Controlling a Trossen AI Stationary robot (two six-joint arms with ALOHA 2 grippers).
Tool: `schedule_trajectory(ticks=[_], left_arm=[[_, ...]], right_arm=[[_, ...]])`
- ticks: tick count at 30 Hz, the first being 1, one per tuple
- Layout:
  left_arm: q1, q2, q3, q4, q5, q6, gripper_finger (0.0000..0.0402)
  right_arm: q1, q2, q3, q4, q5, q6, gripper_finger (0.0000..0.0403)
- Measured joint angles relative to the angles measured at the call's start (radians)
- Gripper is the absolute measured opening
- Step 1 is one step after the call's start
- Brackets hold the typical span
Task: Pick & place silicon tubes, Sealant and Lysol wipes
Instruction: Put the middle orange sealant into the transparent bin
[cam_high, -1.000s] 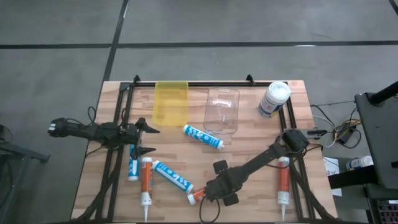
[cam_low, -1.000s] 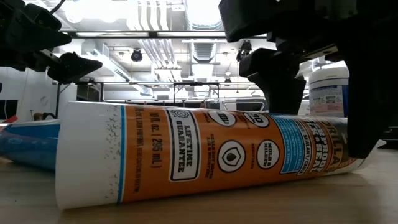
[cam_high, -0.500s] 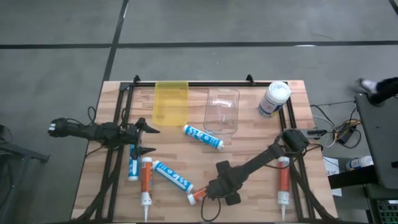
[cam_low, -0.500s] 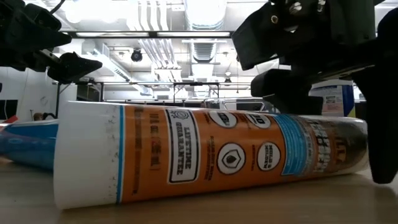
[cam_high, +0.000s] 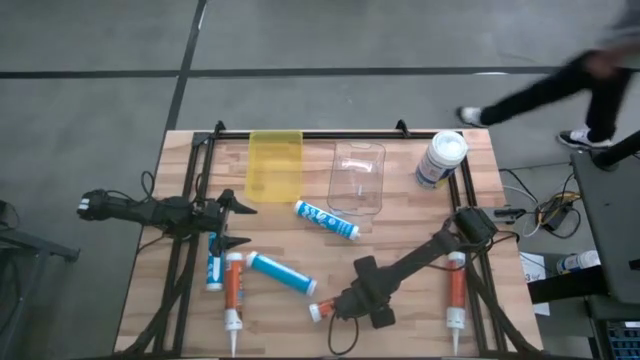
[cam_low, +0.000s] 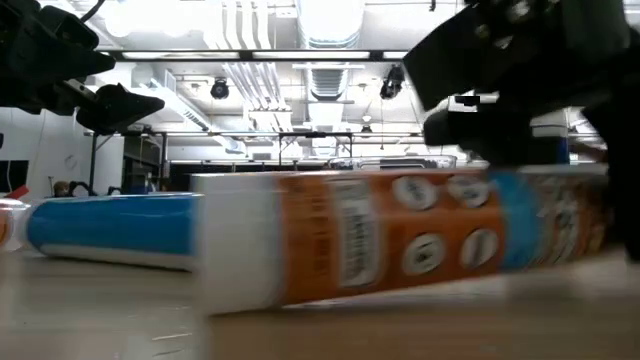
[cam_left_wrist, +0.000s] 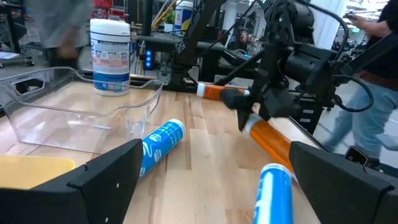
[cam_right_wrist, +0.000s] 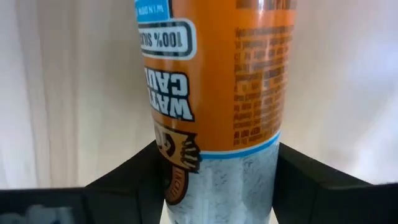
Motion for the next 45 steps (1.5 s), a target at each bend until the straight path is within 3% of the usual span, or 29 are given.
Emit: schedule_trajectory(ticks=[10,22,36,41,45], left_arm=[[0.0,0.0,0.0,0.0,0.0,0.0,0.0398],[0.0,0.004,0.0,0.003,0.0,0.0,0.0398],[0.0,0.005,-0.002,0.007,0.0,0.0,0.0398],[0.0,0.005,-0.002,0.007,0.0,0.0,0.0398],[0.0,0.005,-0.002,0.007,0.0,0.0,0.0398]], right_arm=[[0.014,-0.038,0.191,-0.412,0.215,0.025,0.0209],[0.009,-0.095,0.374,-0.396,0.438,-0.065,0.0209],[-0.003,-0.108,0.354,-0.395,0.656,-0.207,0.0209],[-0.002,-0.108,0.367,-0.395,0.807,-0.308,0.0209],[-0.002,-0.108,0.367,-0.395,0.985,-0.431,0.0209]])
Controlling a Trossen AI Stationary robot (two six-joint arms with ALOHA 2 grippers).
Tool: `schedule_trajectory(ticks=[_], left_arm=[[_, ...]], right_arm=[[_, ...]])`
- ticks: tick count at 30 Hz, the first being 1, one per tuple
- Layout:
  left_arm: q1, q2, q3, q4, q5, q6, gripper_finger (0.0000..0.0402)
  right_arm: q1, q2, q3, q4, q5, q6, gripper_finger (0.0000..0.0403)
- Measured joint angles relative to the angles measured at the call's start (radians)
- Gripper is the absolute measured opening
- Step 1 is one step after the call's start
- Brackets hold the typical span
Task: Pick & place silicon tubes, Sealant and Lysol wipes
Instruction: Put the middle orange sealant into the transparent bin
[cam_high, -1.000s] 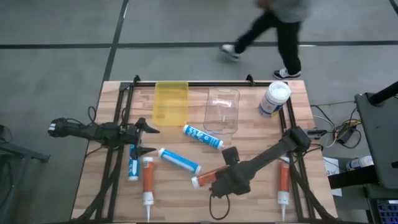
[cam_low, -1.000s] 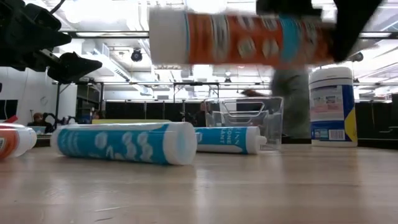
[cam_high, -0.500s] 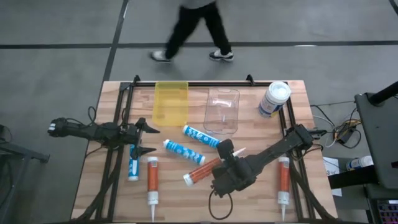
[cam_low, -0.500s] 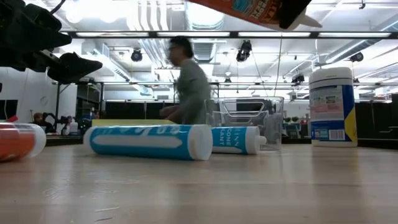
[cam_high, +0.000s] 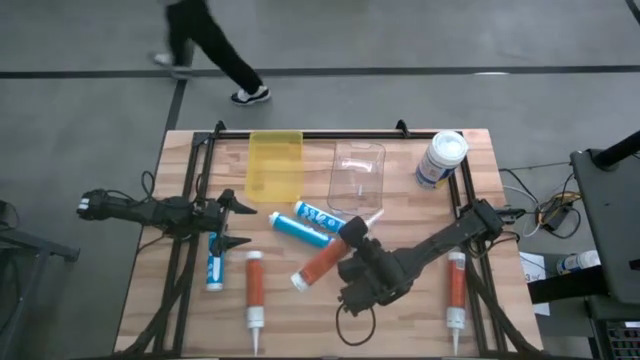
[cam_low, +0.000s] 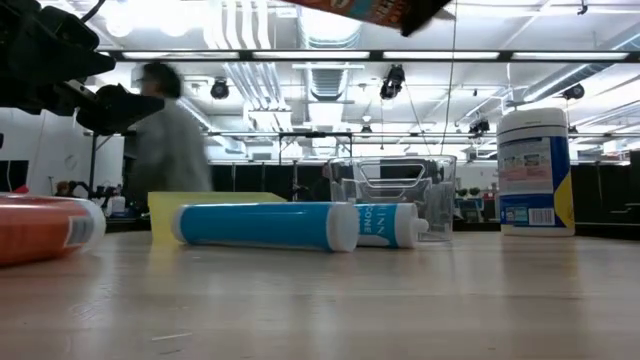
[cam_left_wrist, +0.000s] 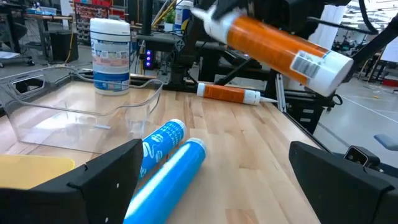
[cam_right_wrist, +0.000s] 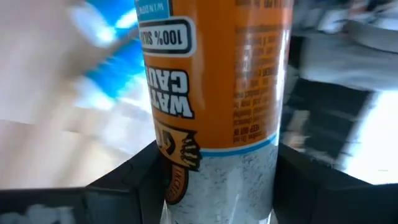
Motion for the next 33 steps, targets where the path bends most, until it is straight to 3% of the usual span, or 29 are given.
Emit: schedule_trajectory(ticks=[6,11,16,25,33], left_arm=[[0.0,0.0,0.0,0.0,0.0,0.0,0.0398],[0.0,0.0,0.0,0.0,0.0,0.0,0.0398],[0.0,0.0,0.0,0.0,0.0,0.0,0.0398],[0.0,0.0,0.0,0.0,0.0,0.0,0.0398],[0.0,0.0,0.0,0.0,0.0,0.0,0.0398]], right_arm=[[-0.013,0.0,-0.001,0.0,0.29,-0.212,0.0209],[-0.039,-0.003,0.002,0.0,0.417,-0.36,0.0209],[-0.073,-0.038,-0.003,0.003,0.425,-0.399,0.0209],[-0.15,-0.184,-0.047,0.0,0.427,-0.673,0.0209],[-0.222,-0.299,-0.169,0.001,0.419,-0.807,0.0209]])
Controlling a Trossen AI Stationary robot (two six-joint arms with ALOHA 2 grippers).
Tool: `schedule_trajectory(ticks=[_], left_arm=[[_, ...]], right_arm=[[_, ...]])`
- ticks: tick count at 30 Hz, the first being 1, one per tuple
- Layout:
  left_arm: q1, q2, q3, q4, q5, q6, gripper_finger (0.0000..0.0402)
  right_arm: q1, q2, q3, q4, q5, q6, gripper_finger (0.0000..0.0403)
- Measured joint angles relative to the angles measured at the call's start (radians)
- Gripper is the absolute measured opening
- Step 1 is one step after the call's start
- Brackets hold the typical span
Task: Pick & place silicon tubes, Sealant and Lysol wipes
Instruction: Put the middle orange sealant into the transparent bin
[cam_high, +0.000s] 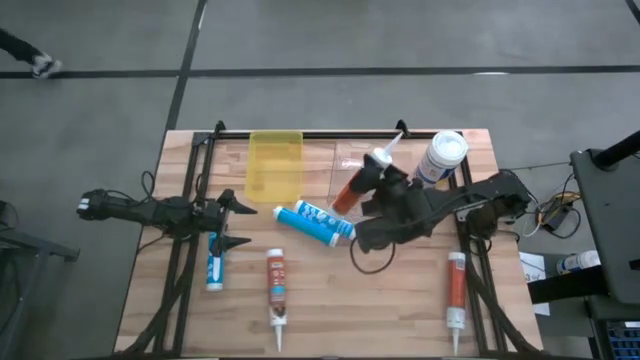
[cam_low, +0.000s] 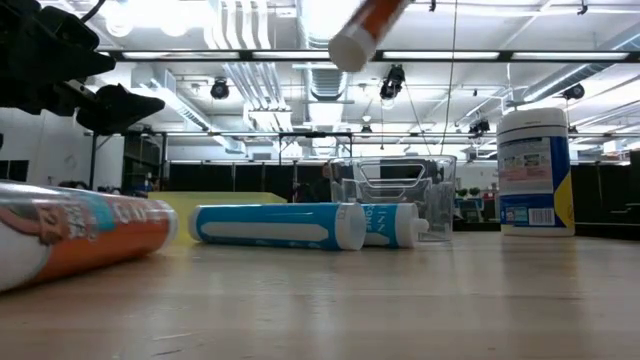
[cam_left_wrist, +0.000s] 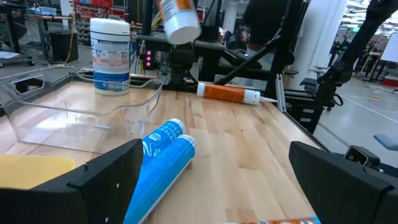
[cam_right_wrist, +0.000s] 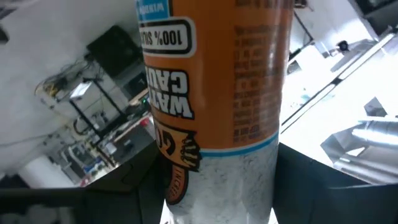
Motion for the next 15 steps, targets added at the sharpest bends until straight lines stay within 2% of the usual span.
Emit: schedule_trajectory(ticks=[6,15], left_arm=[[0.0,0.0,0.0,0.0,0.0,0.0,0.0398],[0.0,0.0,0.0,0.0,0.0,0.0,0.0398]], right_arm=[[-0.089,-0.07,-0.135,-0.001,0.004,-0.055,0.0209],[-0.214,-0.095,-0.317,-0.001,0.012,-0.131,0.0209]])
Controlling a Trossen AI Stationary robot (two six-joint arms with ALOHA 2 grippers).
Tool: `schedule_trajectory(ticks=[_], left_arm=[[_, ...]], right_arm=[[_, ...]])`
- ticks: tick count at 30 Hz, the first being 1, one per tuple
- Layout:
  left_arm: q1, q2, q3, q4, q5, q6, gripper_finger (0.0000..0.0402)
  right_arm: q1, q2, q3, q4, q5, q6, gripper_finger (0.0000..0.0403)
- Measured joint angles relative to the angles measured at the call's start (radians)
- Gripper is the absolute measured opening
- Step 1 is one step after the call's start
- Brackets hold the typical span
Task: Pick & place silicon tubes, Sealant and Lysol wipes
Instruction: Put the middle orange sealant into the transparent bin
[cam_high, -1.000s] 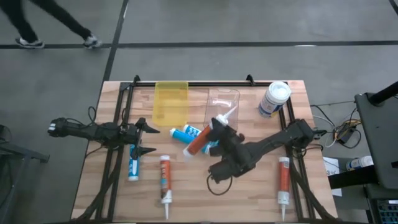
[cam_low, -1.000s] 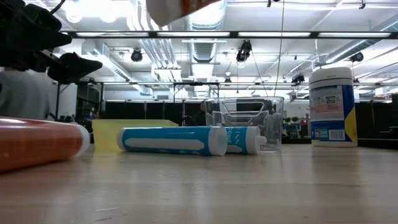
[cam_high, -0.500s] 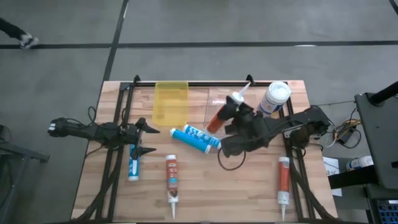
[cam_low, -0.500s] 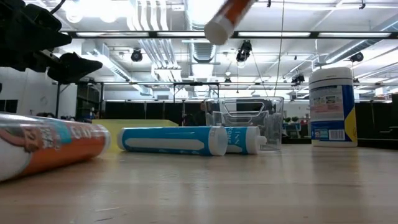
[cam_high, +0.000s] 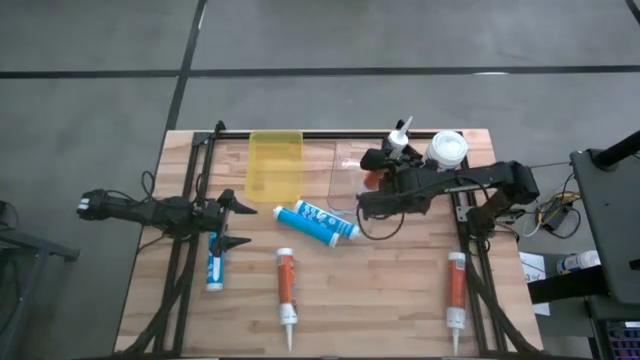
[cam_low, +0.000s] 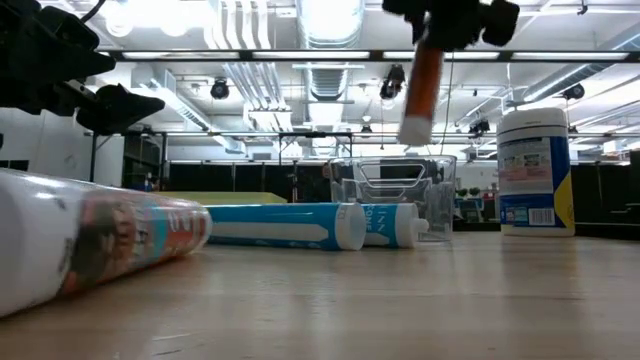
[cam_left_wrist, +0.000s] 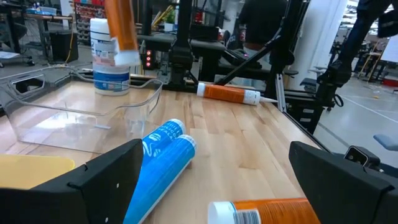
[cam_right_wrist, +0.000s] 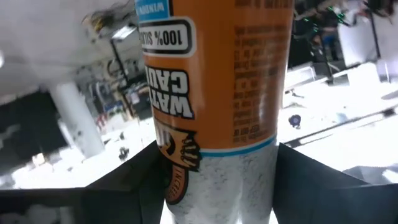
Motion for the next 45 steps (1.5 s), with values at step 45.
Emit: schedule_trajectory(ticks=[45], left_arm=[[0.0,0.0,-0.002,0.001,0.0,0.0,0.0398]], right_arm=[[-0.228,0.014,0.011,0.221,0.045,0.569,0.0209]])
